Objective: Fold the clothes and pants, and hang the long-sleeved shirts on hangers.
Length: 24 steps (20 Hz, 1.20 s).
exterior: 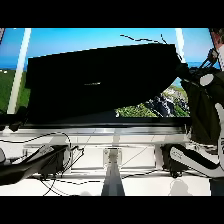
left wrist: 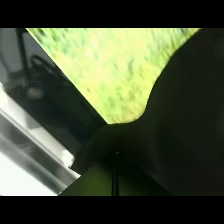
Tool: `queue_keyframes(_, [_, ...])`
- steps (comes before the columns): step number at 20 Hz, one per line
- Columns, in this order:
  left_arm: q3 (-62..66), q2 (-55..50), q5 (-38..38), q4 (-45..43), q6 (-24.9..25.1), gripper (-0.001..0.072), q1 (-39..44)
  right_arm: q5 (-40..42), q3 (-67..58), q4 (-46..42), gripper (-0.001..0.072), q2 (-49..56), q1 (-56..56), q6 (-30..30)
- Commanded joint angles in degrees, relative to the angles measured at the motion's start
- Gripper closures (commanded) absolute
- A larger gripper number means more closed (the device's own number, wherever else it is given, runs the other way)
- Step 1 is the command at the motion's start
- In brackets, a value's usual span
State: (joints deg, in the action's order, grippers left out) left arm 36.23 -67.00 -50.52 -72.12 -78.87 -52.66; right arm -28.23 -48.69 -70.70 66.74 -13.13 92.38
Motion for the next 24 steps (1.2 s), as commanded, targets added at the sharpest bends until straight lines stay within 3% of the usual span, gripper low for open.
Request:
queue_keyframes(1, [8.74, 0.04, -3.13, 2.36, 0.04, 0.0693, 0.07, -5.77, -0.35, -4.66, 0.0691, -5.73, 0.07, -0.83])
queue_keyframes(7, [16.68, -0.02, -9.22, -2.47, 2.82, 0.0694, -0.07, -24.26, 0.00, -12.90, 0.0692, -15.67, 0.07, -0.46])
queue_keyframes(11, [16.52, -0.11, -16.11, -7.89, 2.80, 0.0693, -0.07, -29.90, 2.78, -13.46, 0.0691, -25.14, 0.07, -0.46])
queue_keyframes(12, [16.33, -0.13, -17.07, -8.96, 2.82, 0.0649, -0.09, -29.86, 3.32, -13.46, 0.0691, -26.86, 0.07, -0.48])
queue_keyframes(14, [14.91, -0.13, -17.00, -8.90, 2.82, 0.0214, -0.33, -29.99, 3.63, -13.49, 0.0691, -28.68, 0.07, -0.48])
queue_keyframes(15, [13.73, -0.15, -16.94, -8.85, 2.82, 0.0182, -0.42, -29.94, 3.65, -13.46, 0.0691, -28.74, 0.07, -0.48])
queue_keyframes(19, [5.68, -0.50, -13.68, -8.52, 3.58, 0.0208, -1.77, -29.86, 3.65, -13.38, 0.0690, -28.70, 0.07, -0.50])
queue_keyframes(24, [0.68, -3.39, -5.44, 3.85, 13.88, 0.0208, -4.59, -29.83, 3.63, -13.33, 0.0690, -28.70, 0.07, -0.50])
